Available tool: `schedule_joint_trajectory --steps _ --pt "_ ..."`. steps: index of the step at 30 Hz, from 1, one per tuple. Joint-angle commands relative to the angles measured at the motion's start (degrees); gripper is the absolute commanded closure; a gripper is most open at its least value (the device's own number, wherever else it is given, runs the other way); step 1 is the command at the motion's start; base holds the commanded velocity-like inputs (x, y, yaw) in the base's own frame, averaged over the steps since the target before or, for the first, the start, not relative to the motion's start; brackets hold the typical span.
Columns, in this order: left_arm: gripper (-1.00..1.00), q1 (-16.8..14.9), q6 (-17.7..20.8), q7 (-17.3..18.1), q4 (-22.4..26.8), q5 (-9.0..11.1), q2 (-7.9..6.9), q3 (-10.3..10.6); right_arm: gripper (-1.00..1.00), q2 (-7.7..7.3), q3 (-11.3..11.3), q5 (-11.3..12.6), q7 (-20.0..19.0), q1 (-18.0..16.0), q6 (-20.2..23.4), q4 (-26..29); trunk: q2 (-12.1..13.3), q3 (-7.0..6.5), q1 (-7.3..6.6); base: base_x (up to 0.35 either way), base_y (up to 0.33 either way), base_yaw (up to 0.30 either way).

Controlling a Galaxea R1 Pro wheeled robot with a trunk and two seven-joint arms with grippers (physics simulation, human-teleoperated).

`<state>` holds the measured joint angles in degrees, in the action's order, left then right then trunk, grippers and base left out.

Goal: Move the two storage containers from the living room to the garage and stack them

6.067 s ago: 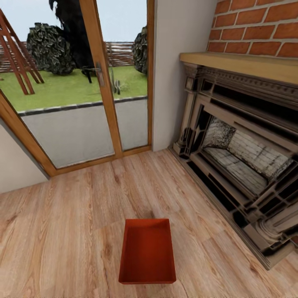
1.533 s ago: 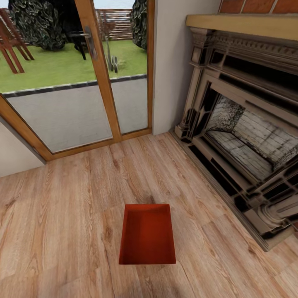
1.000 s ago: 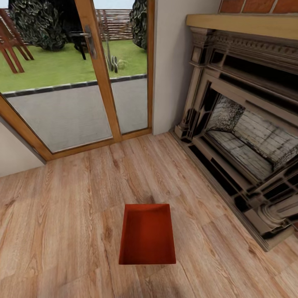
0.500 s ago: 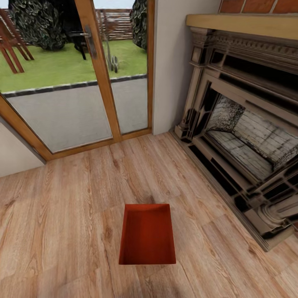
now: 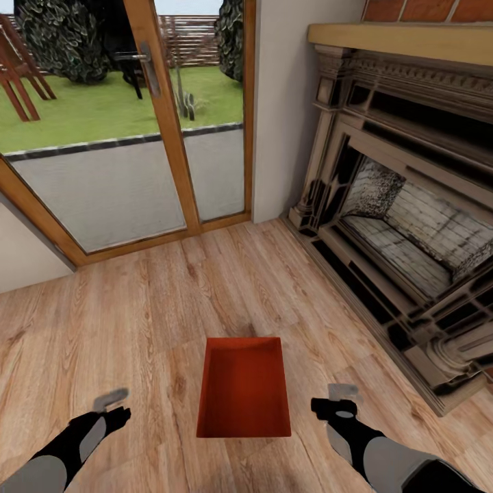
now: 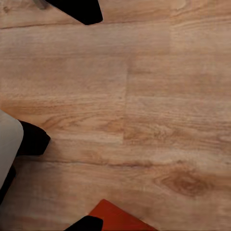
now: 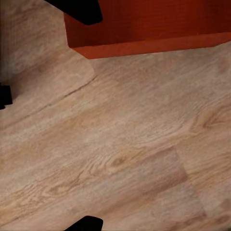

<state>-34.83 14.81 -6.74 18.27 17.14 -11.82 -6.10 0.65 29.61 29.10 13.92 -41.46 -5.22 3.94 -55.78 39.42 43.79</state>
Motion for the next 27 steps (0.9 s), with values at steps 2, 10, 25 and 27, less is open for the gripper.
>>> schedule_joint_trajectory --steps 2,10,25,27 --pt "-1.0 -1.72 0.12 -0.28 0.27 0.16 2.81 0.11 -1.0 0.53 0.25 0.87 0.2 -0.85 -0.64 -0.01 -0.03 0.05 0.0 0.0 0.0 0.0" --pt "-1.0 -3.55 -2.94 -1.13 -0.54 -17.04 15.56 0.39 -1.0 3.97 0.71 0.4 -0.43 -1.6 -3.64 0.03 -0.03 0.05 0.0 0.0 0.0 0.0" --pt "-1.0 -3.58 -7.65 -4.5 -3.2 -21.81 21.01 0.21 -1.0 9.35 0.55 -5.59 -5.37 -0.55 -4.14 -3.85 -0.03 0.05 0.0 0.0 0.0 0.0" --pt "-1.0 -3.58 -7.74 -4.46 -2.83 -21.77 20.85 0.14 -1.0 9.35 0.48 -7.17 -5.39 -0.53 -5.92 -3.97 -0.03 0.05 0.0 0.0 0.0 0.0"
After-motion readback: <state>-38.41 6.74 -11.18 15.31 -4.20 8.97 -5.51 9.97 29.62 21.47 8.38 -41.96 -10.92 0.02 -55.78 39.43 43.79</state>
